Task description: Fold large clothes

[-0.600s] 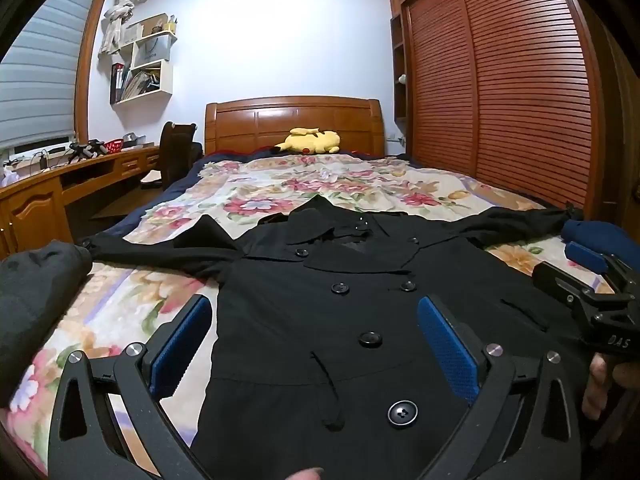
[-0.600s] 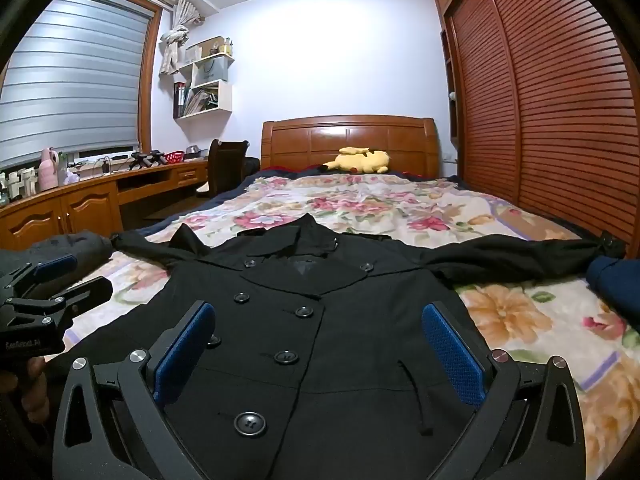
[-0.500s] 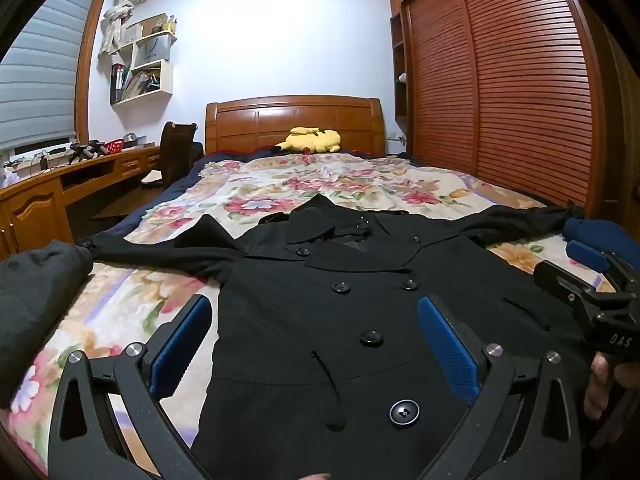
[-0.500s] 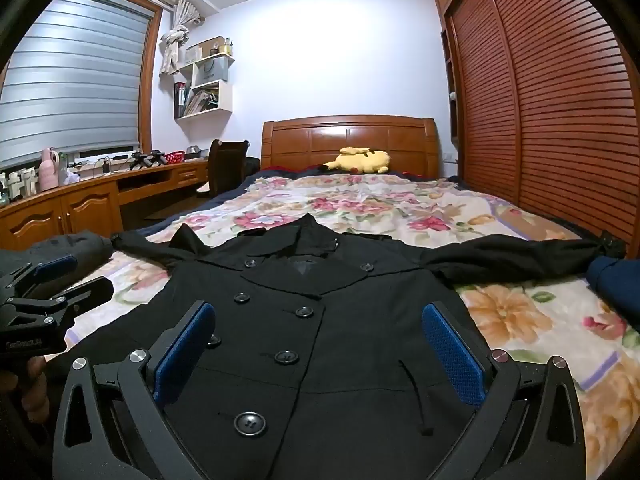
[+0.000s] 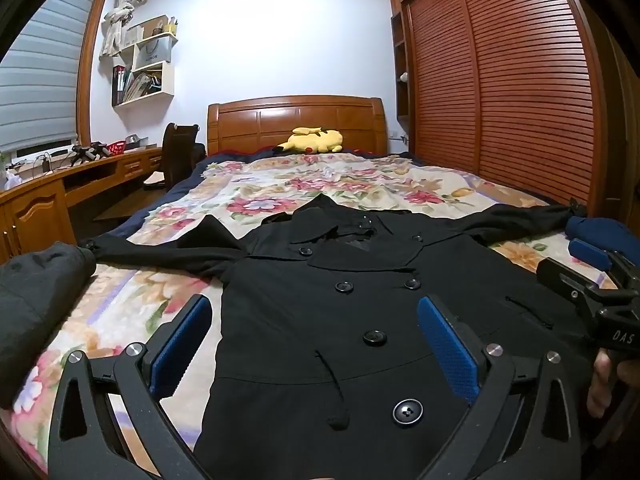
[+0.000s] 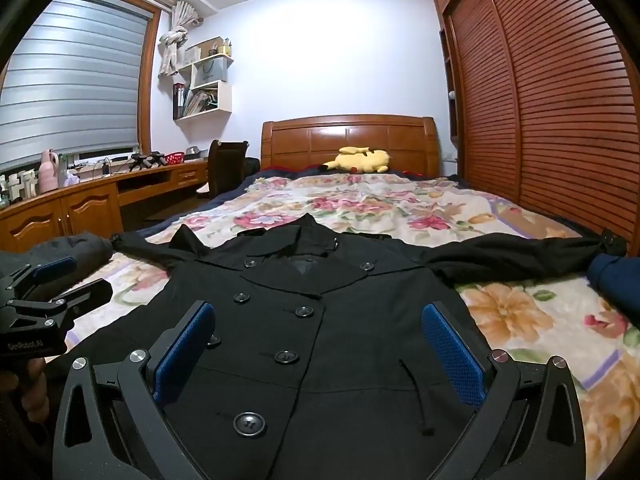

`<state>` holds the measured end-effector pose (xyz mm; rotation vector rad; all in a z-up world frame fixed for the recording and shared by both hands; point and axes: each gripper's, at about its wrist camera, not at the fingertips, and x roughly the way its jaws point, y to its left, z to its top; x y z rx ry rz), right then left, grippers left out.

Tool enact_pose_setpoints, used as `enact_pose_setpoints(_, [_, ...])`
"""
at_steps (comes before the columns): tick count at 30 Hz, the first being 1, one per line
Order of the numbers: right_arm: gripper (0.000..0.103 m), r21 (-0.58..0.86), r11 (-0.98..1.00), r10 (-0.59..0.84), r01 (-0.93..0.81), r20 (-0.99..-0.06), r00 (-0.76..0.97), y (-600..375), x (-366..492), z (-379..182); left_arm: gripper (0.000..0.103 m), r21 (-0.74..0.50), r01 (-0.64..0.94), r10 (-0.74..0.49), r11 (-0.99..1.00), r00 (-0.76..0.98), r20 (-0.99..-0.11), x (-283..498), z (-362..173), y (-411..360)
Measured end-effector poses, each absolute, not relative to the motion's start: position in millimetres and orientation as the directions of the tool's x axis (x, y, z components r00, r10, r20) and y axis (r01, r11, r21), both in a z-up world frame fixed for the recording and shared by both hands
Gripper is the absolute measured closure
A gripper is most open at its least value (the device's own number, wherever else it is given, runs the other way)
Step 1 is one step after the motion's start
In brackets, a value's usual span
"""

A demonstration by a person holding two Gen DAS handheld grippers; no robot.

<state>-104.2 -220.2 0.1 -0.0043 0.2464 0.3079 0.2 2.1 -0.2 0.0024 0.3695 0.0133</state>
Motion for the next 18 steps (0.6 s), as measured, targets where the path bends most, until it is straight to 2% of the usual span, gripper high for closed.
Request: enact_pose_setpoints(18, [0.000, 0.035, 0.953, 0.299, -0.300, -0.241, 0.923, -223.1, -102.8, -2.6, 0.000, 0.011, -0.013, 0.016, 1.000, 0.933, -0.361, -0.2, -0.3, -0.5])
